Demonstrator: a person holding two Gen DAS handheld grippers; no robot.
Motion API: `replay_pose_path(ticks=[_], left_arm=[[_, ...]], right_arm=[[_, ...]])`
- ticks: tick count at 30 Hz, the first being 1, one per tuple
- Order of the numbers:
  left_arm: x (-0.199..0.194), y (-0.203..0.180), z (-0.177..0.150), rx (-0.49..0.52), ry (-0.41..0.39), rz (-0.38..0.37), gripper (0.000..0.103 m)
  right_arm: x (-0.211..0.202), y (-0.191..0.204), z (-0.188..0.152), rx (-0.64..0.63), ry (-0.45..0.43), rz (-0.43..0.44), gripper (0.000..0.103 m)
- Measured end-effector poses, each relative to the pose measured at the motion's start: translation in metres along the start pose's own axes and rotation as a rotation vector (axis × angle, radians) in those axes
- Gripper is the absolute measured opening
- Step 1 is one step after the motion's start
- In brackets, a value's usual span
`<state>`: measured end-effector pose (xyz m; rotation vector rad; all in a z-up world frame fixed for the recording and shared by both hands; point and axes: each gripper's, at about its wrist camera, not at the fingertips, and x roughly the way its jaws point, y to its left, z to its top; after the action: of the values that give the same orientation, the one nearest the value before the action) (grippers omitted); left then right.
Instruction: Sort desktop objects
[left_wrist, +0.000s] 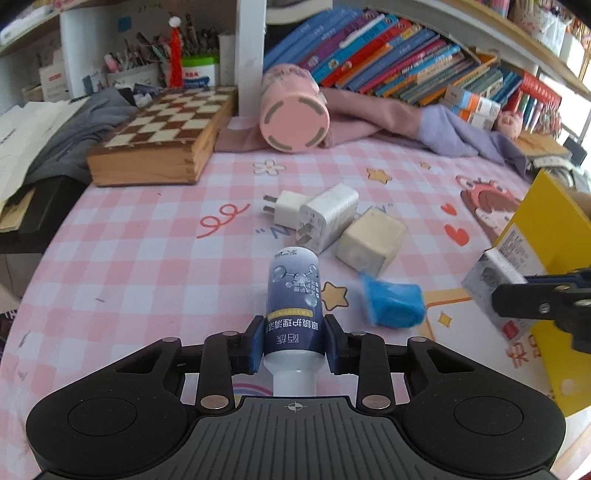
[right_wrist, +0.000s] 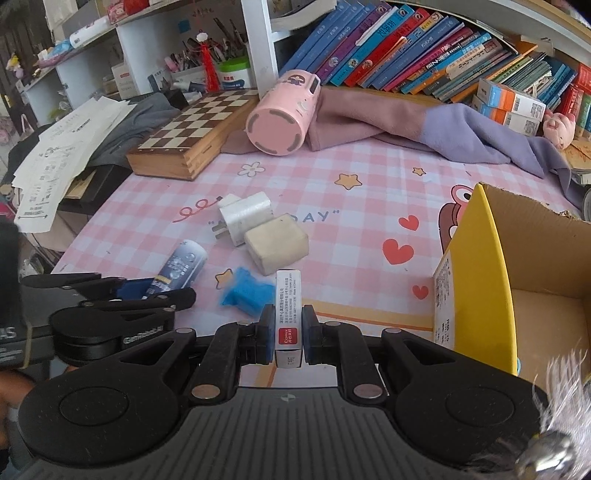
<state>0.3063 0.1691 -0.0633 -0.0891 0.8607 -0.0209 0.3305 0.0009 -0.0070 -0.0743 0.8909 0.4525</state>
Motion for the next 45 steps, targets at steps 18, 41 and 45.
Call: replay_pose_path(ticks=[18,41,45], left_arm=[[-0.107,0.007,-0.019,-0.095,-0.146,-0.101,0.031],[-0.188,-0.017,-0.106,-0.061,-0.147,-0.204,0.031],[-0.199,-0.022,-0.119,-0.058,-0.146,-0.219,0.031]], right_arm=[[-0.059,0.020,-0.019,-0.028,-0.108,0.036,0.013],[-0.143,0.056,-0.124,0.014,-0.128,0.016,0.013],[-0.157,0.056,-0.144,0.040,-0.123,0.000,0.013]])
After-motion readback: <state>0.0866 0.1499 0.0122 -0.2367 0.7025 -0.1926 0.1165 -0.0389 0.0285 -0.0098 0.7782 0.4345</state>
